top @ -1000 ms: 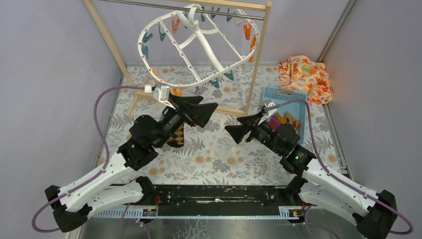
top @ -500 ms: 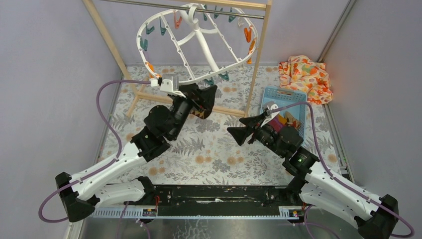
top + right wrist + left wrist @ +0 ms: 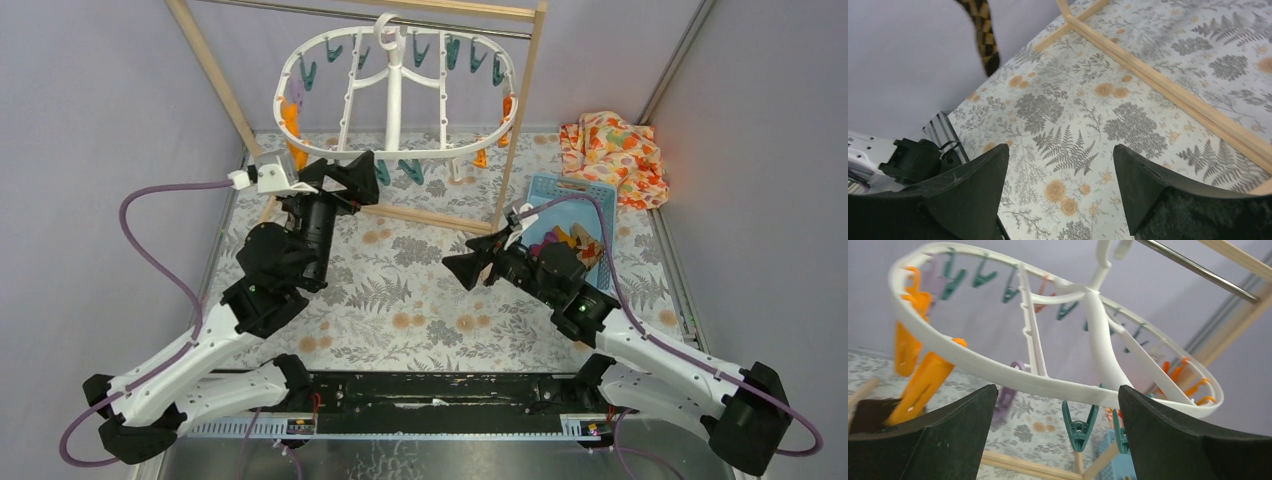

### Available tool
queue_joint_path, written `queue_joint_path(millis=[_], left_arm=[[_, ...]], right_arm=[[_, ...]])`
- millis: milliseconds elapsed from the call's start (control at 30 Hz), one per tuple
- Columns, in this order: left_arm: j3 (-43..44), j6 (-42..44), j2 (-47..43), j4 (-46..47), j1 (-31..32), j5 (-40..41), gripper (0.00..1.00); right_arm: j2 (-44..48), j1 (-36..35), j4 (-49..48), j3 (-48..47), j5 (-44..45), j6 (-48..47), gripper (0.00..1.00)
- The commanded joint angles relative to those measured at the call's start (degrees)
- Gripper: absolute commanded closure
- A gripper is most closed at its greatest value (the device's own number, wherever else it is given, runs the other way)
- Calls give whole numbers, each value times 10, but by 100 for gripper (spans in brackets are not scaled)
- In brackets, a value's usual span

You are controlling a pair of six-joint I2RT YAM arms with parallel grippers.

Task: Clip the socks to the hanger
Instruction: Open the clamp at the hanger.

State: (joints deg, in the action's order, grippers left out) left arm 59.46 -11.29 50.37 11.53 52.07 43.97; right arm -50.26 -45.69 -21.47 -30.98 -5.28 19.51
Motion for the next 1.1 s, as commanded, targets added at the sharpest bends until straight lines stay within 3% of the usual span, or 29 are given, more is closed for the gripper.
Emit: queue_joint_path(millis=[0,300,433,567,733,900,1067], left_arm=[[17,38,-26,-30,-3,75,1],[10,86,-37,-46,-4,189,1],[-31,28,-98,-45,-4,95,1],[-60,4,-128,-27,-4,-101,2],[-42,-36,-87,-26,-3,-309,1],[-51,-56,-42,20,-3,-358,1],[-53,-53,-15,50,-3,-328,1]], right_arm=[[-16,2,-62,-65,-42,3,17],[-21,2,5,-169,-62,-51,17],[-7,2,40,-196,-25,-74,19],[3,2,79,-227,30,-109,21],[-17,2,110,-273,46,-130,21],[-47,2,117,-304,66,-158,21],[-81,2,123,-341,81,-189,22]])
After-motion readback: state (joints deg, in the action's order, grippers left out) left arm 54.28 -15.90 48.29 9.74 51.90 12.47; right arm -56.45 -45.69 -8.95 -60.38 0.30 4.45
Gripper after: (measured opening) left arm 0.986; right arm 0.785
